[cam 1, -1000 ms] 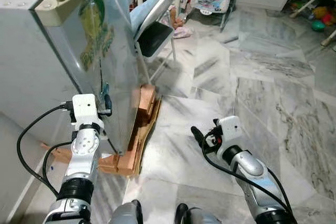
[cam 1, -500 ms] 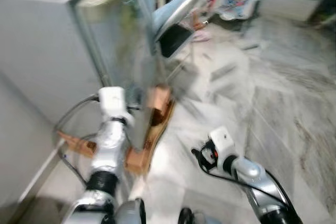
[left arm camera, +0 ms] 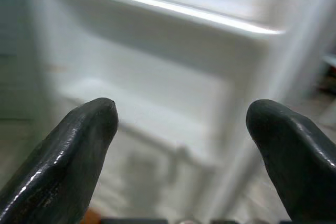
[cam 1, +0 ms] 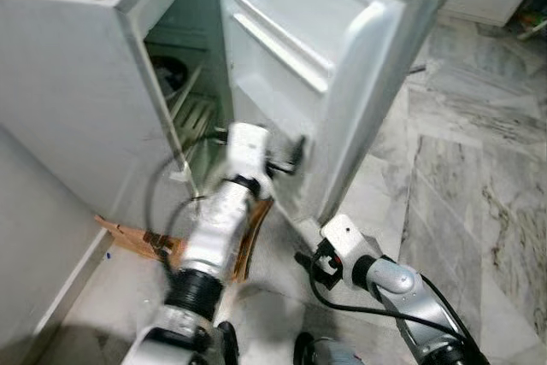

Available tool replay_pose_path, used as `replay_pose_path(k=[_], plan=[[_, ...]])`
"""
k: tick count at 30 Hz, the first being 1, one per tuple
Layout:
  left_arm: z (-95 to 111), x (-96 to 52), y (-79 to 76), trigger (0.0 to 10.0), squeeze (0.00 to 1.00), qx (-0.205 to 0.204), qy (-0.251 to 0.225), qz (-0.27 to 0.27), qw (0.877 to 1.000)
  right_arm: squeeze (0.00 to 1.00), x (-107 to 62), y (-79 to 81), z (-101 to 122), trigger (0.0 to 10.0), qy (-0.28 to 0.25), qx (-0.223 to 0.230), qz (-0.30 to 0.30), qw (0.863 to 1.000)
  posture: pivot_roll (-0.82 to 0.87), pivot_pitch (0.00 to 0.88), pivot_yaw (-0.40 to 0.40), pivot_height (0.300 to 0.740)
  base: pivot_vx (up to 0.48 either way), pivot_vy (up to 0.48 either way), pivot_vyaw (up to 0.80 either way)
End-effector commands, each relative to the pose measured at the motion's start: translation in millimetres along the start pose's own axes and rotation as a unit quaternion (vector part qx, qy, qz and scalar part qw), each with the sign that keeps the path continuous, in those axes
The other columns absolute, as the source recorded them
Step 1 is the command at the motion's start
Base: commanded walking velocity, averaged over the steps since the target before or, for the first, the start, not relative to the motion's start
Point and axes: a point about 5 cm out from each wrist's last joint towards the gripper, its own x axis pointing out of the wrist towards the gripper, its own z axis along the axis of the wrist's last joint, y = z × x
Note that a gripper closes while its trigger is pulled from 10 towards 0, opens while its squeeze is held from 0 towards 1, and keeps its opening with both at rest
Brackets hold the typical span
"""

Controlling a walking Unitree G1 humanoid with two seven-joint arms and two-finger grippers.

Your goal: Restocking fridge

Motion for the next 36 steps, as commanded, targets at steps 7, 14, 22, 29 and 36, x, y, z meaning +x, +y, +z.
replay_pose_path(k=[7, 14, 22, 29, 36], plan=[[-12.8, -33.2, 39.9, 10.0, 0.0, 0.013, 0.01, 0.089, 0.996, 0.0, -2.3, -15.8, 21.4, 10.0, -0.077, 0.04, -0.073, 0.994, -0.01, 0.126, -0.021, 0.74, 0.0, -0.108, 0.0], [-32.4, -76.6, 51.7, 10.0, 0.0, 0.02, 0.045, 0.139, 0.989, 0.0, -1.4, -19.9, 35.6, 10.0, -0.141, 0.084, -0.13, 0.978, -0.02, 0.118, -0.011, 0.74, 0.0, -0.438, 0.0], [-40.9, -110.3, 58.4, 10.0, 0.0, 0.042, 0.073, 0.159, 0.984, 0.0, -4.0, -28.8, 50.9, 10.0, -0.193, 0.092, -0.158, 0.964, 0.03, 0.133, -0.037, 0.74, 0.0, -0.473, 0.0], [-29.3, -113.9, 54.5, 10.0, 0.0, 0.061, 0.073, 0.156, 0.983, 0.0, -0.3, -32.6, 68.5, 10.0, -0.212, 0.08, -0.16, 0.961, 0.06, 0.147, -0.027, 0.74, 0.0, -0.437, -0.11], [-35.2, -121.8, 54.3, 10.0, 0.0, 0.062, 0.092, 0.155, 0.982, 0.0, -0.8, -32.0, 67.2, 10.0, -0.212, 0.071, -0.172, 0.959, 0.02, 0.153, -0.016, 0.74, 0.269, -0.393, -0.8]])
